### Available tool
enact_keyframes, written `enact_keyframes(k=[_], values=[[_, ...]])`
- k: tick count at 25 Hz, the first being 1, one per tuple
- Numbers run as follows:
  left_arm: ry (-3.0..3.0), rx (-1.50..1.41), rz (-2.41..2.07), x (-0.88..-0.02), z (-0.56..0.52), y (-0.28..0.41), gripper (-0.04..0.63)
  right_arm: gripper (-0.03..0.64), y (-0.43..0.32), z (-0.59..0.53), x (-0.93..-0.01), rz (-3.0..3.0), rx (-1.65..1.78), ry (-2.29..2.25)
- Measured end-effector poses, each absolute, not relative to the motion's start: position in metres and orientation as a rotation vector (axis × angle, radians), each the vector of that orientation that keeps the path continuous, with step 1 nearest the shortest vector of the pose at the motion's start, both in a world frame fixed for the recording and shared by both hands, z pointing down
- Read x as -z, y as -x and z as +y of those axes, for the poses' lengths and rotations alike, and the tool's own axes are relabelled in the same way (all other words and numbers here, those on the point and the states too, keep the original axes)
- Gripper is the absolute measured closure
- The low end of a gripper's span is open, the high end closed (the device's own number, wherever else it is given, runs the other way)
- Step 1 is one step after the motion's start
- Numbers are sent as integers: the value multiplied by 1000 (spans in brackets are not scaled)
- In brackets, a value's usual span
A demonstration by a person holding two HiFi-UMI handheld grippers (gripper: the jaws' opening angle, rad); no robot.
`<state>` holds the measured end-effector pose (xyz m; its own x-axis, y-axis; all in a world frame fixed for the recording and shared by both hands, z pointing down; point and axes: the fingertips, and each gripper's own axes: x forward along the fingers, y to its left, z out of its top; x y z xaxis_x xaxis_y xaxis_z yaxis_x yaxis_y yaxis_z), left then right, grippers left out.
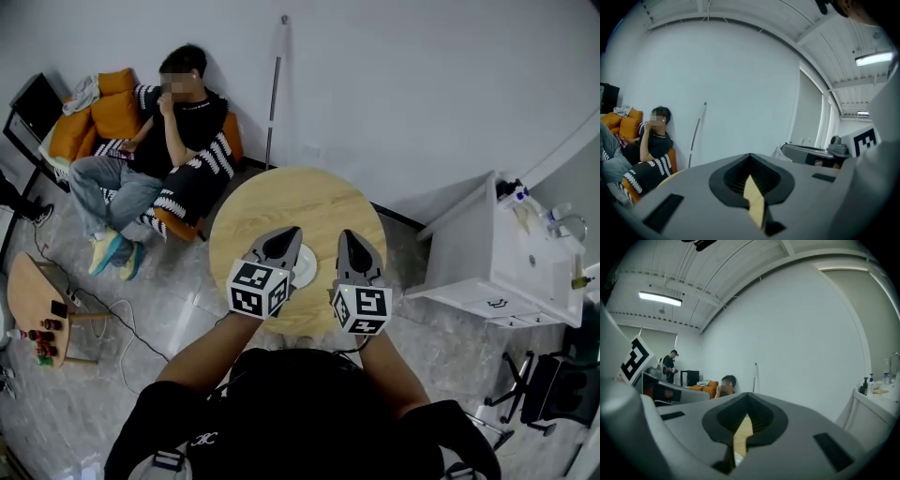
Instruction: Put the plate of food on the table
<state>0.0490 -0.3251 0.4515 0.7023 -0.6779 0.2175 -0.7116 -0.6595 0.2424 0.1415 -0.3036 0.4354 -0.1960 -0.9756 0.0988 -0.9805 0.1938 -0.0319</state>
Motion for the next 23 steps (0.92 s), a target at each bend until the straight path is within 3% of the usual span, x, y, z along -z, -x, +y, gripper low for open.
enact_keyframes(k=[23], values=[[-2620, -117, -1082, -439, -320, -37, 589, 609, -129, -300, -427, -2409, -87, -1932]])
